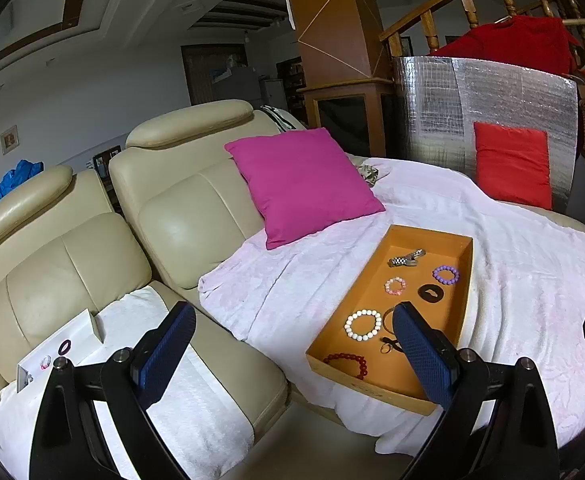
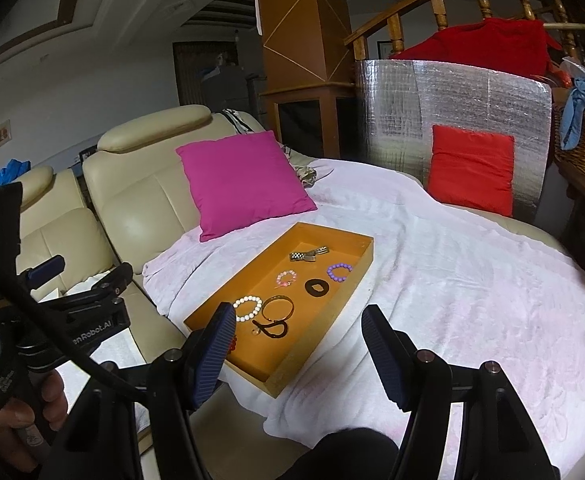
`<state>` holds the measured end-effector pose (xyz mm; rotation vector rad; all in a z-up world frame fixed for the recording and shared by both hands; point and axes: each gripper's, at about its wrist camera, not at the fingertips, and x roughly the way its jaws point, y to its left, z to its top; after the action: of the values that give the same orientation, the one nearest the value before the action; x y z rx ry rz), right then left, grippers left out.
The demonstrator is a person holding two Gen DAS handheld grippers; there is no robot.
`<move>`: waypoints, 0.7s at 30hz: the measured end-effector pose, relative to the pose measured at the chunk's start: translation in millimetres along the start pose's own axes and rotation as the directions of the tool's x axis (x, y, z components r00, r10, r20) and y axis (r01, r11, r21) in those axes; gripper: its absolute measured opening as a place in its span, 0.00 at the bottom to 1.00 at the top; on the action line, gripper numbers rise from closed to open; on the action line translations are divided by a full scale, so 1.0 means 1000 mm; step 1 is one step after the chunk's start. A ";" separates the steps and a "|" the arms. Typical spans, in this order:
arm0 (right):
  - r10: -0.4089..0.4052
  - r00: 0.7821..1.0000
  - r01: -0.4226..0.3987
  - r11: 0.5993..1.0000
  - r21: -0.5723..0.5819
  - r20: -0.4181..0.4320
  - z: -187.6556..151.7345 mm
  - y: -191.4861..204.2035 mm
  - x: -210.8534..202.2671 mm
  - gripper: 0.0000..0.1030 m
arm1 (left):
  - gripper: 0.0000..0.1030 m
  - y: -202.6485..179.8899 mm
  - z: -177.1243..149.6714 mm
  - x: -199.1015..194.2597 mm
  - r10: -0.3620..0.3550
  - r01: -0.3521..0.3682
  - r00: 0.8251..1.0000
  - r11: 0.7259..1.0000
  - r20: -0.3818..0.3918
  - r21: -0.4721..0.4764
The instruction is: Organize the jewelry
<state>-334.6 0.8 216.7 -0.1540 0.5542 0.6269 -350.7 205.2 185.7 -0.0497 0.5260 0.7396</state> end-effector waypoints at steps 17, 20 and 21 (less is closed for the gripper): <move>0.002 1.000 -0.002 1.000 -0.003 -0.003 0.000 0.001 0.001 0.67 | 0.96 0.000 0.000 0.001 0.000 0.000 1.000 1.000 -0.005 -0.001; 0.003 1.000 -0.003 1.000 -0.004 -0.003 0.000 0.000 0.001 0.67 | 0.96 0.000 -0.001 0.001 0.001 -0.001 1.000 1.000 -0.005 0.001; 0.002 1.000 -0.002 1.000 -0.004 -0.003 0.000 0.001 0.001 0.67 | 0.96 0.000 -0.001 0.001 0.000 0.000 1.000 1.000 -0.005 0.001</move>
<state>-334.1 2.0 216.6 -0.1581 0.5564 0.6294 -351.0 205.7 184.4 -0.0509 0.5308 0.7400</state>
